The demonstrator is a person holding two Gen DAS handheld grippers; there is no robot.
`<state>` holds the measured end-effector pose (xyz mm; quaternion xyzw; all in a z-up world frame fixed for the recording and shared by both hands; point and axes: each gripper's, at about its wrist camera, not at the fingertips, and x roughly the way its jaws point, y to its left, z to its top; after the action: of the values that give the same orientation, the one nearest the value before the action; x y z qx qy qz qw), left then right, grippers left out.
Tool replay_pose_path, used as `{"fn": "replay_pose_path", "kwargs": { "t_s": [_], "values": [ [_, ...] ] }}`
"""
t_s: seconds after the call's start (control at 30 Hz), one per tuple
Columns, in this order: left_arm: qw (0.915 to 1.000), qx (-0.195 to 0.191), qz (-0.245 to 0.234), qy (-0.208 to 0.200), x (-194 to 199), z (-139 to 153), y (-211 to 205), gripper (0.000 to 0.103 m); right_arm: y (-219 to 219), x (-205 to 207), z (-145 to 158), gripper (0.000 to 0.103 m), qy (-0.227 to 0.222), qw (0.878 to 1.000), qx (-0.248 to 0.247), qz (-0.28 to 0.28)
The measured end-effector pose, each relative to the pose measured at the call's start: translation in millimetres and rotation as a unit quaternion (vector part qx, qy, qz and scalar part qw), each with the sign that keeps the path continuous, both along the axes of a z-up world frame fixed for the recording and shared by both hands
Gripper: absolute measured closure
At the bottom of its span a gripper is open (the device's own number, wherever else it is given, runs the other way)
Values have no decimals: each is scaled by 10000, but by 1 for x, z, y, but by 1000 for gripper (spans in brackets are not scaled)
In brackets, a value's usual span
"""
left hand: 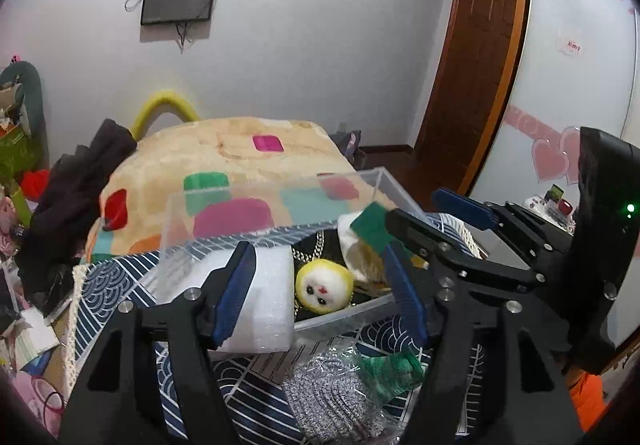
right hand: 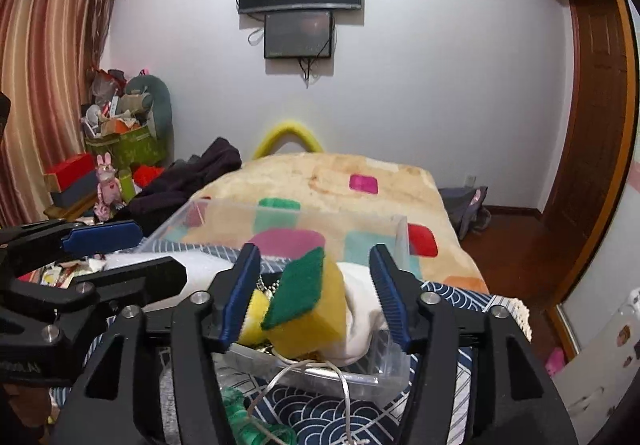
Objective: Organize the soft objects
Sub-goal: 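Drop the yellow ball into the box with the left tool while the right drops the sponge in, then grasp the bagged steel wool with the left tool while the right tool grasps the green glove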
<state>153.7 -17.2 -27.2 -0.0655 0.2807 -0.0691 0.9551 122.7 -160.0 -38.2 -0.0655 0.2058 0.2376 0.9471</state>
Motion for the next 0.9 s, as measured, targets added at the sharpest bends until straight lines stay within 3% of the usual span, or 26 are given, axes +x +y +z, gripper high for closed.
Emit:
{"fn": "replay_pose_path", "kwargs": {
  "t_s": [0.1,0.23,0.47,0.57,0.8,0.9],
  "values": [
    [9999,61,4,-79,-9,8,0,34,-1,-5,6,47,-104,9999,40,42],
    [9996,71,131,-235,-26,16,4,18,-3,-14,11,46,-222,9997,109,90],
    [9995,6,182,-246,-55,9,13,9,-9,-35,3,43,-209,9996,89,150],
    [9998,45,190,-86,-66,-3,15,9,-11,-39,-6,38,-121,9998,51,146],
    [9987,95,18,506,-78,-46,5,8,-12,-41,-39,37,390,9990,-141,162],
    [9962,-82,-72,869,-68,-64,1,8,-14,-42,-53,37,626,9978,-203,102]
  ]
}}
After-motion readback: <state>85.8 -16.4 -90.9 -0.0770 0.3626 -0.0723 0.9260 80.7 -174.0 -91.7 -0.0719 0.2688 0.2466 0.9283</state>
